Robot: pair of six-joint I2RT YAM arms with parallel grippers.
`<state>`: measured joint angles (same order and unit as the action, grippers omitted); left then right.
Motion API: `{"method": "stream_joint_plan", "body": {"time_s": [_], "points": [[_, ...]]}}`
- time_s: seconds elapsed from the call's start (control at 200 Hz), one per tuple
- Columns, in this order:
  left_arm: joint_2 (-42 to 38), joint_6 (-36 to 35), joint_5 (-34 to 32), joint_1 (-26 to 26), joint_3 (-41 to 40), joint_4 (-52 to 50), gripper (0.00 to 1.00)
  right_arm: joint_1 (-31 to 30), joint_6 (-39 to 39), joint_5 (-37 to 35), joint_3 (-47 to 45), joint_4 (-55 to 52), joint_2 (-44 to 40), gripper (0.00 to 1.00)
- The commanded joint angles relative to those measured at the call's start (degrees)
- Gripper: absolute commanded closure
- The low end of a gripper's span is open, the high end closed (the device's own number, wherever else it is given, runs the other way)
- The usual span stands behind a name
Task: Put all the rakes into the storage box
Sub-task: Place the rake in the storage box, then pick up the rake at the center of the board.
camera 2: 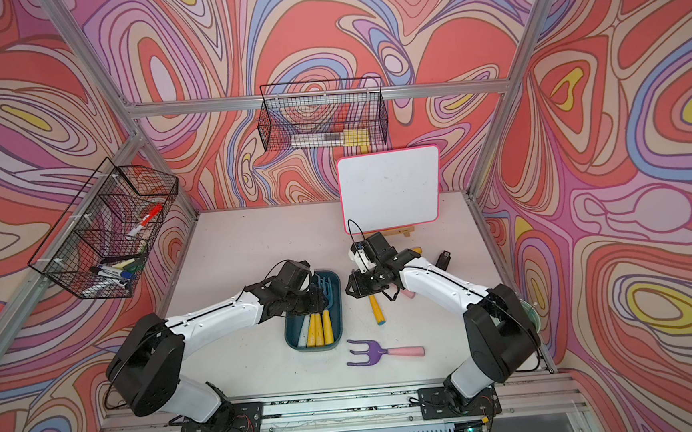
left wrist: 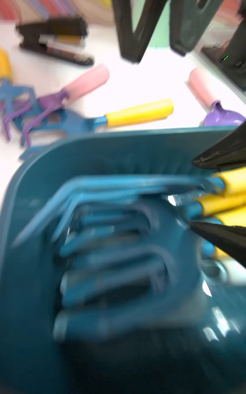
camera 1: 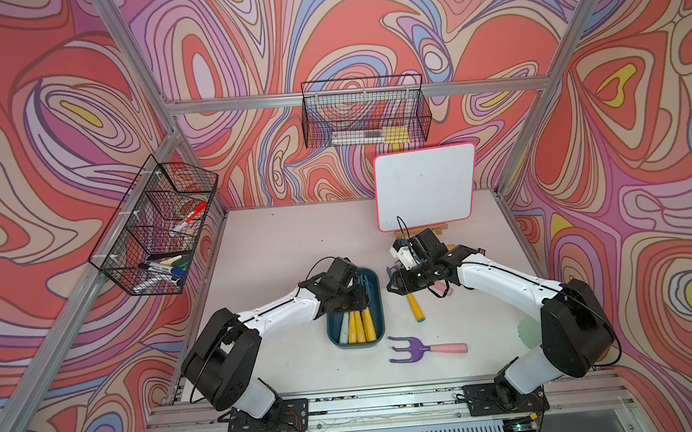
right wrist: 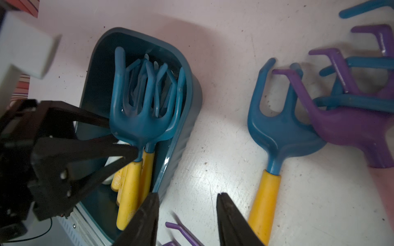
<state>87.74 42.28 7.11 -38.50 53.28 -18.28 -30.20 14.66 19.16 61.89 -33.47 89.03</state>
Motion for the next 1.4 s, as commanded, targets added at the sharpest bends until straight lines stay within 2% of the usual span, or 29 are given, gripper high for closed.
{"method": "stream_joint_plan", "body": {"time_s": [0.0, 0.105, 0.24, 0.511, 0.711, 0.811, 1.017, 1.122, 1.392], "points": [[-2.34, 1.36, -15.86, -0.08, 6.02, -15.21, 0.57, -0.21, 0.85, -3.57, -0.87, -0.53, 0.41, 0.52], [-2.19, -0.68, -16.33, -0.08, 8.05, -15.60, 0.57, -0.01, 1.84, -7.11, -0.65, -1.92, 1.82, 0.49], [-0.93, -1.41, -13.76, -0.13, 9.60, -14.38, 0.58, 1.02, 3.42, -10.47, -0.52, -3.92, 3.83, 0.49], [0.14, -1.77, -10.39, -0.87, 9.65, -10.08, 0.58, 3.23, 4.33, -11.09, -2.10, -4.35, 5.80, 0.49], [0.68, -1.75, -9.43, -0.96, 9.63, -9.11, 0.58, 3.30, 2.51, -7.34, -3.15, -4.62, 10.26, 0.52], [0.85, -2.02, -9.58, -0.92, 10.08, -9.20, 0.58, 3.30, 2.18, -6.72, -3.18, -4.95, 12.11, 0.59], [1.20, -2.88, -8.55, -0.96, 10.82, -8.83, 0.57, 3.30, 2.04, -6.47, -3.43, -4.61, 12.91, 1.00], [1.69, -3.50, -7.18, -0.96, 11.44, -7.93, 0.55, 3.30, 2.13, -5.46, -3.12, -4.62, 9.28, 1.00], [2.87, -4.62, -3.03, -0.97, 13.00, -5.42, 0.55, 4.51, 1.62, 3.72, 0.38, -4.46, 1.08, 1.00]]}}
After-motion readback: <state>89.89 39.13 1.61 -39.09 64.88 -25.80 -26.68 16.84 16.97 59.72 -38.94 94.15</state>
